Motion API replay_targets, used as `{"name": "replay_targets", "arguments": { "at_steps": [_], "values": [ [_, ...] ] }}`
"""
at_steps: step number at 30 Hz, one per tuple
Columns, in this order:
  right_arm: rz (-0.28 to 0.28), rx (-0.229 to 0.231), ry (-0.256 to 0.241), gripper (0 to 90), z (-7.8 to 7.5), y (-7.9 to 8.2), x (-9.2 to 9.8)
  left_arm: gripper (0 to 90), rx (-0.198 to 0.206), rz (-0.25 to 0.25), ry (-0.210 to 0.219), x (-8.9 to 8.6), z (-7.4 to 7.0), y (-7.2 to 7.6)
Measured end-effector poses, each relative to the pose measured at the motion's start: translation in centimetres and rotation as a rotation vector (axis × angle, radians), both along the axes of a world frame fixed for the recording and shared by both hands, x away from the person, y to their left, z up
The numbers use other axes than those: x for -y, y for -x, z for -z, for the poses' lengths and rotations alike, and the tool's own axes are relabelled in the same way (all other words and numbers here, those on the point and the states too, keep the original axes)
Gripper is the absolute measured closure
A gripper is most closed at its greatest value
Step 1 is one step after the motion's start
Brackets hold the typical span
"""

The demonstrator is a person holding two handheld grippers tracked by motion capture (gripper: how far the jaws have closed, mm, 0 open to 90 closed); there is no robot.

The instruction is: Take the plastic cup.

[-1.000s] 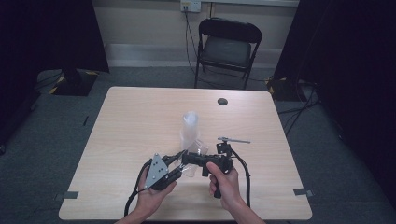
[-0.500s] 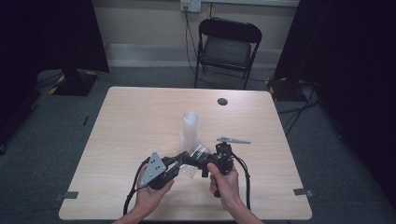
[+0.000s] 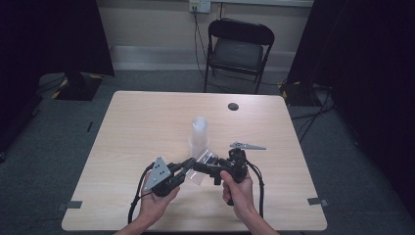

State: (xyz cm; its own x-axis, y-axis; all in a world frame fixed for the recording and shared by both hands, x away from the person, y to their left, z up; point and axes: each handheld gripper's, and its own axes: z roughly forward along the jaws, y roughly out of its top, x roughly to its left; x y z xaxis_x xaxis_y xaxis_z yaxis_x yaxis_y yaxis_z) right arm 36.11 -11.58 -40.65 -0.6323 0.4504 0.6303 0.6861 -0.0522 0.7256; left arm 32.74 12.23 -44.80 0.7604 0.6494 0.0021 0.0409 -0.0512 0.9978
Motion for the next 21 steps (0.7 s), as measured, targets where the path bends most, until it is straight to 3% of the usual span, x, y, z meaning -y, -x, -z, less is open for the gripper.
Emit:
{"name": "replay_targets", "arguments": {
  "at_steps": [9, 12, 14, 19, 21],
  "values": [
    [0.001, 0.018, 0.025, 16.4, 0.0, 0.0, 0.0, 86.2, -0.040, -0.006, 0.014, -0.5, 0.1, -0.4],
    [0.001, 0.030, 0.029, 16.6, -0.1, 0.0, 0.2, 86.2, -0.066, -0.016, 0.026, -1.0, 0.0, -0.6],
    [0.006, 0.036, 0.030, 16.8, -0.1, 0.0, 0.3, 86.2, -0.110, -0.021, 0.038, -1.3, -0.1, -0.8],
    [0.008, 0.050, 0.043, 20.5, -0.3, -0.1, 0.7, 86.2, -0.166, -0.031, 0.012, -2.1, -0.3, -1.2],
    [0.011, 0.052, 0.043, 20.5, -0.4, -0.1, 0.9, 86.2, -0.166, -0.035, 0.002, -2.2, -0.4, -1.2]
  ]
}}
